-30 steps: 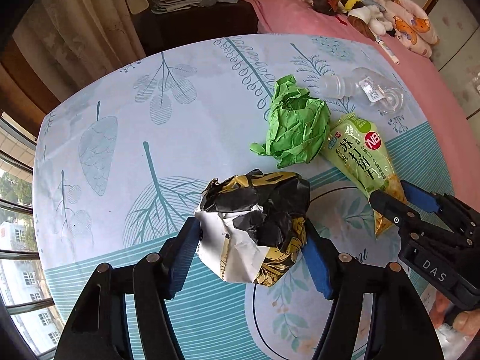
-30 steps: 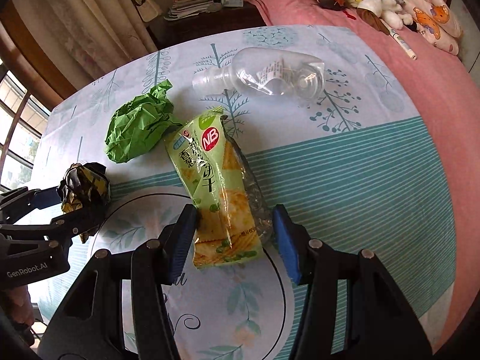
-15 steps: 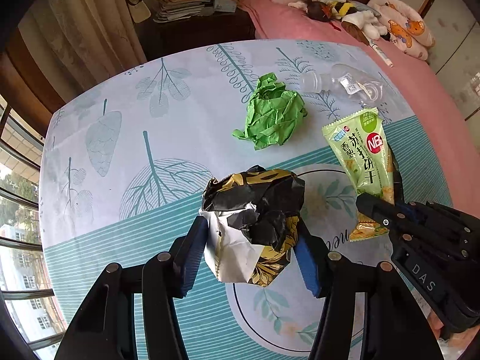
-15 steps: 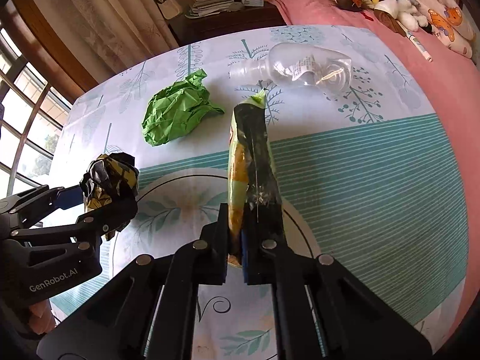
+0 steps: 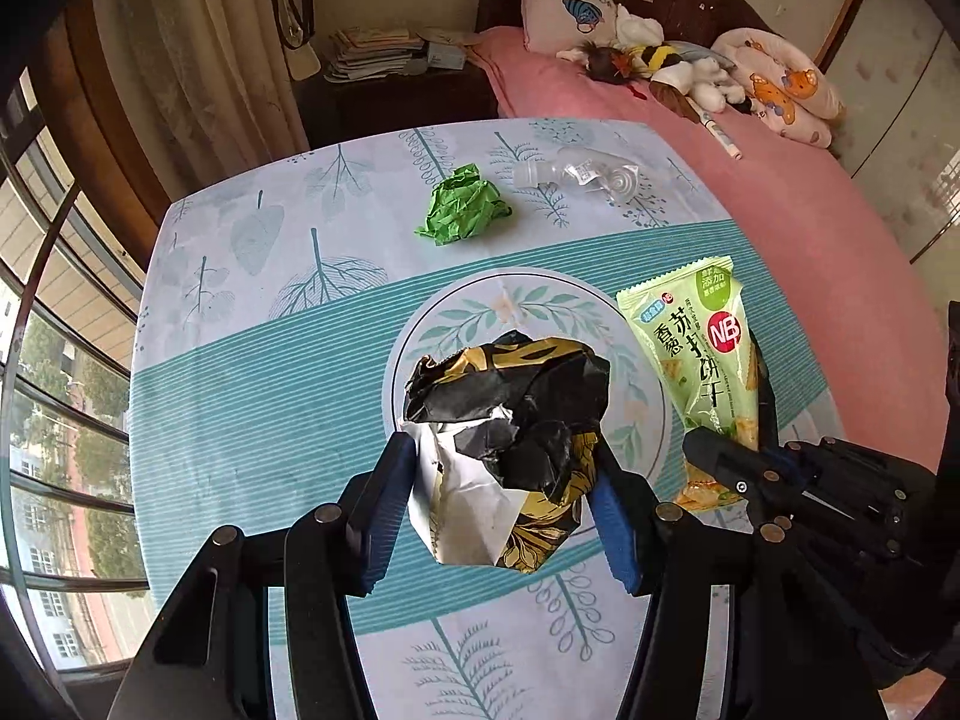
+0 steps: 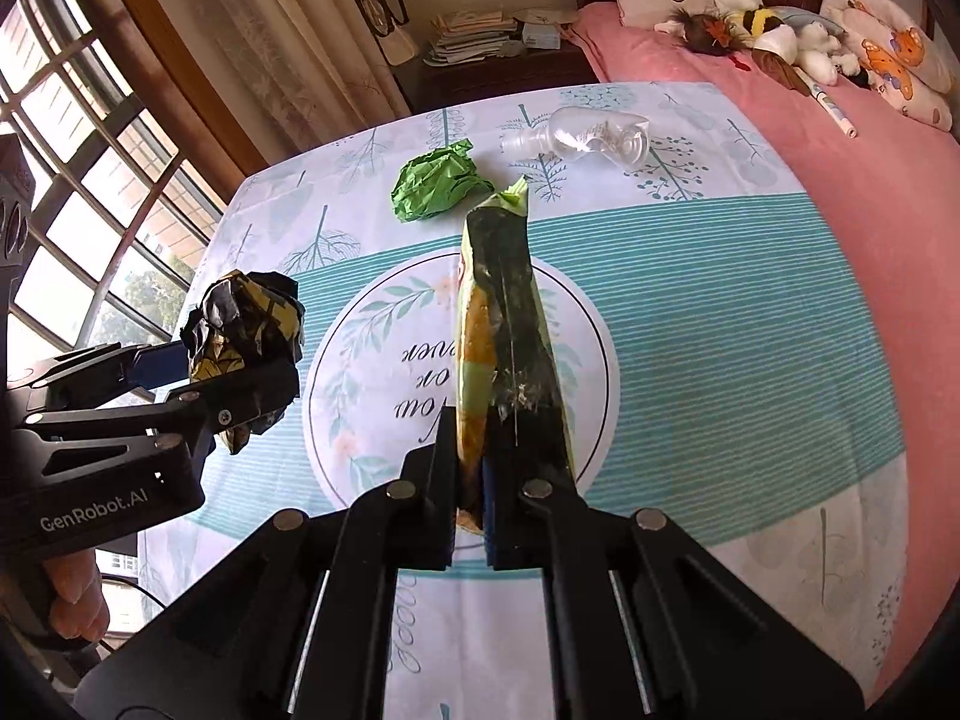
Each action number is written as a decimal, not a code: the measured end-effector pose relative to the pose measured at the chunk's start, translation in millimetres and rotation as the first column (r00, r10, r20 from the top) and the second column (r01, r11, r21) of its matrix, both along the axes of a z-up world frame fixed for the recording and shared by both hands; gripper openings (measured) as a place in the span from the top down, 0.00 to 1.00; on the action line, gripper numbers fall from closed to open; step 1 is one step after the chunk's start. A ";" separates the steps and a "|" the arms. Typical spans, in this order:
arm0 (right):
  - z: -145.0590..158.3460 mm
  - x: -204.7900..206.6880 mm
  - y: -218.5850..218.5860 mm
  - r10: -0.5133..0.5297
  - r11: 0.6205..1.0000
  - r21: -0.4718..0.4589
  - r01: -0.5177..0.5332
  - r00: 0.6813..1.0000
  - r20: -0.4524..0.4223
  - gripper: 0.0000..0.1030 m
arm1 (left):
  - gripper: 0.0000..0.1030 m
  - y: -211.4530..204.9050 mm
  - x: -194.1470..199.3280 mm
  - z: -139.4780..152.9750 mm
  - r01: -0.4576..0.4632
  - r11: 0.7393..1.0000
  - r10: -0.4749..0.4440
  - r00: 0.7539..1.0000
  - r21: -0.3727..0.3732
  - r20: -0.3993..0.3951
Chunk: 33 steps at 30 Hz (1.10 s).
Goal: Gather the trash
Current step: 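Carry the wrapper with the left tool while the right carries the NB bag to the bin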
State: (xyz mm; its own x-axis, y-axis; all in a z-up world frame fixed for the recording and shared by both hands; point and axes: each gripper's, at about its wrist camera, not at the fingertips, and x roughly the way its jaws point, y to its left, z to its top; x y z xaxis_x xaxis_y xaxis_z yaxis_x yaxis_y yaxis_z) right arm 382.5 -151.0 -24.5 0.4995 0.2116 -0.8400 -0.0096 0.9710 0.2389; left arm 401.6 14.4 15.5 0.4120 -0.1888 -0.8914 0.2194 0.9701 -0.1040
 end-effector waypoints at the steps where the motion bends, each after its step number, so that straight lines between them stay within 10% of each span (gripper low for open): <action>1: 5.4 -13.8 -0.7 0.005 1.000 0.004 -0.005 1.000 0.006 0.96 | 0.45 -3.0 -14.4 7.4 -0.004 1.000 0.004 1.000 -0.005 0.010; 18: 98.8 -268.3 -20.3 0.189 0.982 -0.004 -0.191 0.971 0.147 0.96 | 0.45 -59.8 -300.9 66.1 -0.056 0.998 0.057 0.990 -0.014 0.131; 33: 51.8 -435.6 -26.0 0.193 0.981 0.032 -0.193 0.981 0.005 0.96 | 0.45 -73.3 -418.3 9.1 0.047 0.997 -0.046 0.999 0.057 -0.011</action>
State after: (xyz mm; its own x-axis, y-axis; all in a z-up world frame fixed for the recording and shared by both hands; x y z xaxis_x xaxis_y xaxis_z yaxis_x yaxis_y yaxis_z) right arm -53.1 -177.0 27.4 0.4482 0.3313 -0.8303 -0.1970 0.9425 0.2698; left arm -16.7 -58.9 24.6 0.3951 -0.1560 -0.9053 0.2637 0.9633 -0.0509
